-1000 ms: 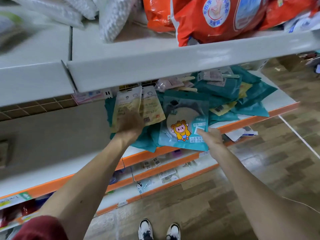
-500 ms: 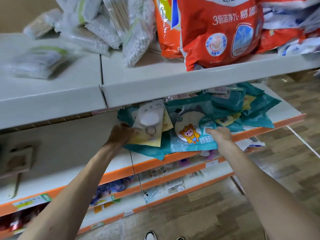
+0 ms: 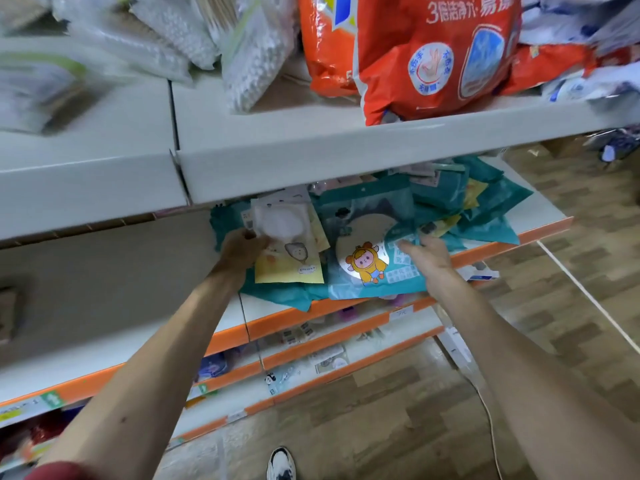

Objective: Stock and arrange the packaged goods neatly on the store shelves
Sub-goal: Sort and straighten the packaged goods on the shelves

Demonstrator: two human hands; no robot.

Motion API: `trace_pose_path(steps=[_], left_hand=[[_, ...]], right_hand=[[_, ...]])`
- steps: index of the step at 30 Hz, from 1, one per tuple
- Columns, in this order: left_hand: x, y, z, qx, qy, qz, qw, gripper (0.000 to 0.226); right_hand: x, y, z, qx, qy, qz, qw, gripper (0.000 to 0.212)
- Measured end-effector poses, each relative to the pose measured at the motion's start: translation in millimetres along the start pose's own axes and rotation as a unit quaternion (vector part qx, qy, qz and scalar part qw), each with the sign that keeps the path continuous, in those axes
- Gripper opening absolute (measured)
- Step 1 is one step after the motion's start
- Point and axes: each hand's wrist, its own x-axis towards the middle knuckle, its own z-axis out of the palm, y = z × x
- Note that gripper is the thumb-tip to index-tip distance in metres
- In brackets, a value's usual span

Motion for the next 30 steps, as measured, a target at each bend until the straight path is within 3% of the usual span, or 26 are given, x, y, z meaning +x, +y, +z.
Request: trace_pose_path(steps=[6, 10, 15, 17, 20, 23, 27, 30], left_hand=[[-15.9, 9.2, -12.1, -0.030, 0.009, -0.045, 0.998, 0.010], [-21.8, 9.0, -23.6, -0.084, 0.000, -0.079, 0.993, 0.013], [-21.1, 6.5, -17.0, -0.145, -0.012, -0.110, 0.983, 0.022], [-21.2, 3.8, -8.1, -0.144, 0.012, -0.113, 0.983, 0.028], [-30.1, 2.3, 2.3, -0.103, 0.067, -0.074, 0.990, 0.020], [-54.4, 6.8, -3.4, -0.100, 0.080, -0.051, 0.990, 0.007], [-75.2, 2.1, -35.0, -0.136, 0.089, -0.023, 0.986, 0.010], [-95.4, -3.7, -66.8, -0.141, 0.066, -0.029, 0.987, 0.010]], right_hand=[[-4.0, -24.2, -9.1, -0.014, 0.101, -0.033, 0.994, 0.038], [-15.5, -42.9, -14.6, -0.018, 0.142, -0.073, 0.987, 0.033], [-35.3, -37.4, -13.0, -0.040, 0.136, -0.100, 0.985, 0.030], [-45.7, -32.6, -15.8, -0.036, 0.132, -0.111, 0.984, 0.019], [-58.2, -27.2, -26.0, -0.018, 0.134, -0.123, 0.983, 0.011], [-70.7, -25.6, -40.7, 0.042, 0.115, -0.089, 0.988, 0.011], [-97.0, -27.6, -48.5, 0.113, 0.062, -0.046, 0.991, 0.006], [-120.1, -25.7, -42.6, 0.112, 0.050, -0.049, 0.991, 0.014]])
